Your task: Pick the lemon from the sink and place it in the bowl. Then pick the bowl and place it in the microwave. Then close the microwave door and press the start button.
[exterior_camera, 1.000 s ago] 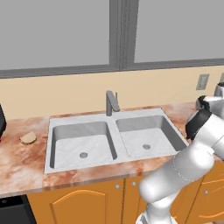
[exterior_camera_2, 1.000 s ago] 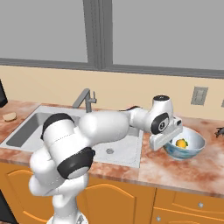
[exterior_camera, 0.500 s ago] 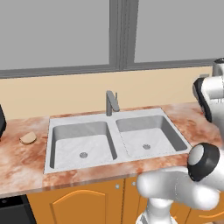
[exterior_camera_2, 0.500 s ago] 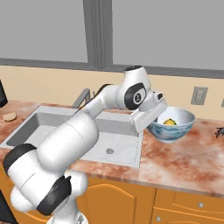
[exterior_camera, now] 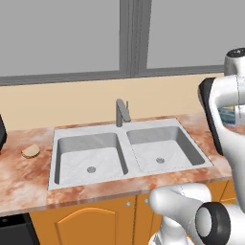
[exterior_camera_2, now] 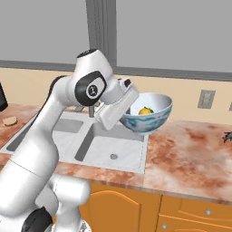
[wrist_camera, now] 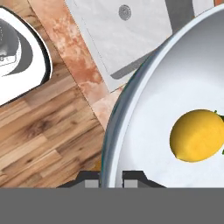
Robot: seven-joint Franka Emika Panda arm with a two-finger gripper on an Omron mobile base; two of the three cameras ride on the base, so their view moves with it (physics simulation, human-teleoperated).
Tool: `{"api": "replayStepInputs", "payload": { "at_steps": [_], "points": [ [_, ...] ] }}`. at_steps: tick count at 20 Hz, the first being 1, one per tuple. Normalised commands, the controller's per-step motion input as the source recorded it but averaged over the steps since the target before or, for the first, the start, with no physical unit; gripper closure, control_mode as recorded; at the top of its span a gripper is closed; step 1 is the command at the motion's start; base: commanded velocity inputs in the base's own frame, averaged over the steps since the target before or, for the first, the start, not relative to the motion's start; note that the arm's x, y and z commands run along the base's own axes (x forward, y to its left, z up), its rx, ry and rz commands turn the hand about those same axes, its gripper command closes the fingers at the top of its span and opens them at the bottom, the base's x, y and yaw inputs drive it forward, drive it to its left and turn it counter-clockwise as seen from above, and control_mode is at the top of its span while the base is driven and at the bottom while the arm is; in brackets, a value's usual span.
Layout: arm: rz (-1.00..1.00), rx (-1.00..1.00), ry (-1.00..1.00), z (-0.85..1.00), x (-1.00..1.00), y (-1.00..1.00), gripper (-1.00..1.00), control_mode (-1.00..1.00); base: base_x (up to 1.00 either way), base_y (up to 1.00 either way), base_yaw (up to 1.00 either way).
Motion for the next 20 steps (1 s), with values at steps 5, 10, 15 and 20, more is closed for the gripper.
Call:
{"api": "replayStepInputs", "payload": {
  "at_steps": [5, 10, 15, 20],
  "points": [
    [0.13, 0.17, 0.00, 1.00, -0.35, 0.54, 1.00, -1.00, 0.00, 0.00, 0.00],
    [0.12, 0.21, -0.04, 0.64, -0.48, 0.33, 1.00, -1.00, 0.00, 0.00, 0.00],
    [0.01, 0.07, -0.01, 0.19, -0.29, 0.13, 1.00, -1.00, 0.00, 0.00, 0.00],
    [0.00, 0.00, 0.00, 0.00, -0.05, 0.00, 1.00, -1.00, 0.00, 0.00, 0.00]
  ]
}}
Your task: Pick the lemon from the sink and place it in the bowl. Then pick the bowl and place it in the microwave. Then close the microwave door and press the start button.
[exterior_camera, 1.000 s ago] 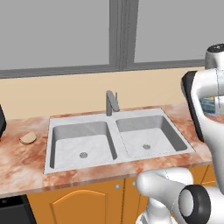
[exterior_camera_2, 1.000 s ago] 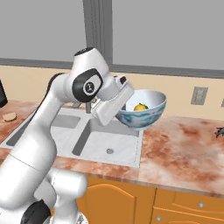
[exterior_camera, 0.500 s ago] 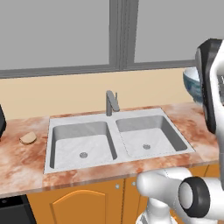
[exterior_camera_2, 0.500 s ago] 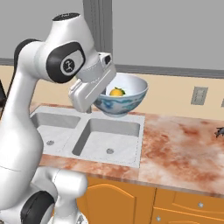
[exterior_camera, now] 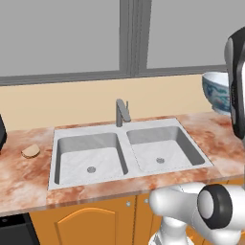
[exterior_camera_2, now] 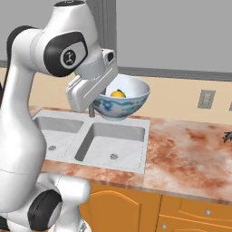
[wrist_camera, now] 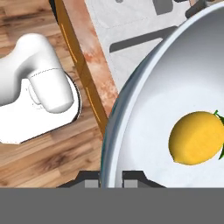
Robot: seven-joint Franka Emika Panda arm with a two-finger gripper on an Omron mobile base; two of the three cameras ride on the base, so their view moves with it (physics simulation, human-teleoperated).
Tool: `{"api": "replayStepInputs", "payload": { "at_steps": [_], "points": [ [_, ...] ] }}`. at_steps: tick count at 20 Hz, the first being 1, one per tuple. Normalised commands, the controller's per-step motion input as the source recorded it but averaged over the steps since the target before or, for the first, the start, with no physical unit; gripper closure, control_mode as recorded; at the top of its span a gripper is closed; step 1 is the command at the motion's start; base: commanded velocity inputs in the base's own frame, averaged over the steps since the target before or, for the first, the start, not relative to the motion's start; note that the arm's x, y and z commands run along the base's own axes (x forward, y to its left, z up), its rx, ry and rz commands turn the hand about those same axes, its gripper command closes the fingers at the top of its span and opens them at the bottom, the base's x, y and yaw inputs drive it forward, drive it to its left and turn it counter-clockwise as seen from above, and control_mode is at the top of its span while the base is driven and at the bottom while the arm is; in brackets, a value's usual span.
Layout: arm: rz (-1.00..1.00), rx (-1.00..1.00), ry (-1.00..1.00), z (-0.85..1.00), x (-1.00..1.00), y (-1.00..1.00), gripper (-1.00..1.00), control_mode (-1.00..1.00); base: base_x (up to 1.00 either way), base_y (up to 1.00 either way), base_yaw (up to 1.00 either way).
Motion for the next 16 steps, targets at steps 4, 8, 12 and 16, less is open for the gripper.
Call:
{"api": "replayStepInputs", "payload": {
  "at_steps": [4, 8, 12, 16],
  "points": [
    [0.00, 0.00, 0.00, 0.00, 0.00, 0.00, 1.00, 1.00, -0.54, 0.04, 0.00],
    [0.00, 0.00, 0.00, 0.00, 0.00, 0.00, 1.00, 1.00, -1.00, 0.31, 0.00],
    [0.00, 0.00, 0.00, 0.00, 0.00, 0.00, 1.00, 1.00, -0.92, 0.38, 0.00],
    [0.00, 0.00, 0.00, 0.00, 0.00, 0.00, 1.00, 1.00, -0.59, 0.36, 0.00]
  ]
}}
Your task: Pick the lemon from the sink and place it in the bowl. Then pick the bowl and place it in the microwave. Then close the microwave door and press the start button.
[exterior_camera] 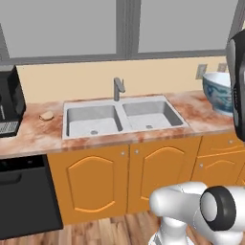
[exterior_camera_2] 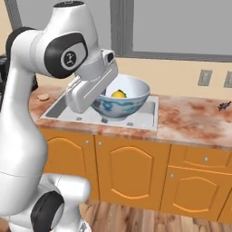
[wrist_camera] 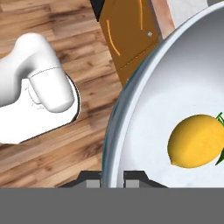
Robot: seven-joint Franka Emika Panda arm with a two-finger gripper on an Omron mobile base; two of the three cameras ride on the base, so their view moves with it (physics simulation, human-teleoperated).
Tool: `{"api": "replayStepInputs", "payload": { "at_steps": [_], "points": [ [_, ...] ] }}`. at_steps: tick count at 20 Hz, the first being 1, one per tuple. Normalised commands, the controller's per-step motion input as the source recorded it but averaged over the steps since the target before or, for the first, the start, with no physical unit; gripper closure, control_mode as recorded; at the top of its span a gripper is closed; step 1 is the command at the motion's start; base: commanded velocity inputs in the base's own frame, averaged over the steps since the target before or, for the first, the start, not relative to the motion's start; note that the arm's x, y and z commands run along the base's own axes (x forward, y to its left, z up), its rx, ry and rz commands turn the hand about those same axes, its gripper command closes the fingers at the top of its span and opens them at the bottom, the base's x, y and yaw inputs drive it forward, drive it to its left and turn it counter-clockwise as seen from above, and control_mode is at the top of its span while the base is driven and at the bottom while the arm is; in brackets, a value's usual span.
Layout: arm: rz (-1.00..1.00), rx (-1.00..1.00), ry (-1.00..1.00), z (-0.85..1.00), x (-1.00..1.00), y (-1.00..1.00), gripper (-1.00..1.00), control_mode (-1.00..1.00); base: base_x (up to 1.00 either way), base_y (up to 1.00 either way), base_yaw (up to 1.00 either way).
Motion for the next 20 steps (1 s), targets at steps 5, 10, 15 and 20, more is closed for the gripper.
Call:
{"api": "replayStepInputs", "payload": {
  "at_steps": [5, 10, 15, 20],
  "points": [
    [0.00, 0.00, 0.00, 0.00, 0.00, 0.00, 1.00, 1.00, -0.17, 0.20, 0.01],
    [0.00, 0.00, 0.00, 0.00, 0.00, 0.00, 1.00, 1.00, 0.00, 0.03, -0.42],
    [0.00, 0.00, 0.00, 0.00, 0.00, 0.00, 1.00, 1.00, 0.00, 0.00, -0.93],
    [0.00, 0.00, 0.00, 0.00, 0.00, 0.00, 1.00, 1.00, 0.00, 0.00, -0.94]
  ]
}}
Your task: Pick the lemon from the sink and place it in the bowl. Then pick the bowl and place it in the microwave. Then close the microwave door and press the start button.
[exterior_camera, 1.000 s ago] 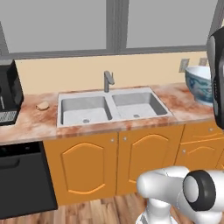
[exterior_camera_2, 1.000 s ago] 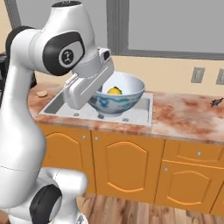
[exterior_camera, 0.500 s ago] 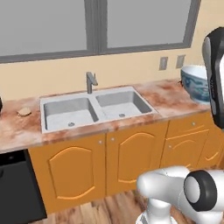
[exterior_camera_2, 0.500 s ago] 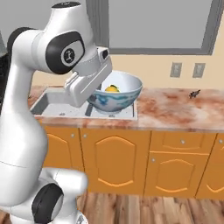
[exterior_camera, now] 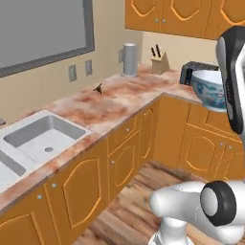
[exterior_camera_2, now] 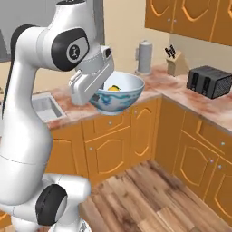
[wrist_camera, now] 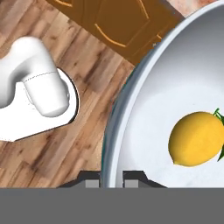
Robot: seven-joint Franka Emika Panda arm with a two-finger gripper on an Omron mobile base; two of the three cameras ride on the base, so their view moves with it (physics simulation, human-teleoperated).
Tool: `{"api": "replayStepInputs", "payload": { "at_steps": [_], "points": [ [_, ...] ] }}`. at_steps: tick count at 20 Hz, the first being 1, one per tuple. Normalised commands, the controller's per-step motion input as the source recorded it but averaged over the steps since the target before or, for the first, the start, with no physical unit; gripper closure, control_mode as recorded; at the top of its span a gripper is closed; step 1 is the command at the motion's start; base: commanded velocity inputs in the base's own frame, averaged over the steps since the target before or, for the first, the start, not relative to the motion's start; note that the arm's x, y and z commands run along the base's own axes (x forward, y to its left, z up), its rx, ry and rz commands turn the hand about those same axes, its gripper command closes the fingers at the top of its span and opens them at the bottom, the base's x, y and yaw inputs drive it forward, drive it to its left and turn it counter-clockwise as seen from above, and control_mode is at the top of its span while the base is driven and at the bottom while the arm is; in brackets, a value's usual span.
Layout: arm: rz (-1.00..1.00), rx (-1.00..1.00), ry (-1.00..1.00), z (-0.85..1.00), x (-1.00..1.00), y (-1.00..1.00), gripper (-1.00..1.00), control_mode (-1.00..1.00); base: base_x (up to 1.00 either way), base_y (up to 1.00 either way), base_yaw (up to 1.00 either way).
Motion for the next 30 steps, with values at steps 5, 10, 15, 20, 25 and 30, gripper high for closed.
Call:
{"api": "replayStepInputs", "payload": {
  "at_steps": [5, 10, 15, 20, 25, 30],
  "points": [
    [0.00, 0.00, 0.00, 0.00, 0.00, 0.00, 1.00, 1.00, -0.01, 0.05, -0.83],
    [0.00, 0.00, 0.00, 0.00, 0.00, 0.00, 1.00, 1.00, -0.01, 0.15, -0.75],
    [0.00, 0.00, 0.00, 0.00, 0.00, 0.00, 1.00, 1.00, 0.02, 0.33, -0.67],
    [0.00, 0.00, 0.00, 0.00, 0.00, 0.00, 1.00, 1.00, 0.02, -0.01, -0.44],
    [0.00, 0.00, 0.00, 0.00, 0.00, 0.00, 1.00, 1.00, 0.41, -0.29, -0.29],
    [0.00, 0.00, 0.00, 0.00, 0.00, 0.00, 1.00, 1.00, 0.67, -0.35, -0.31]
  ]
}}
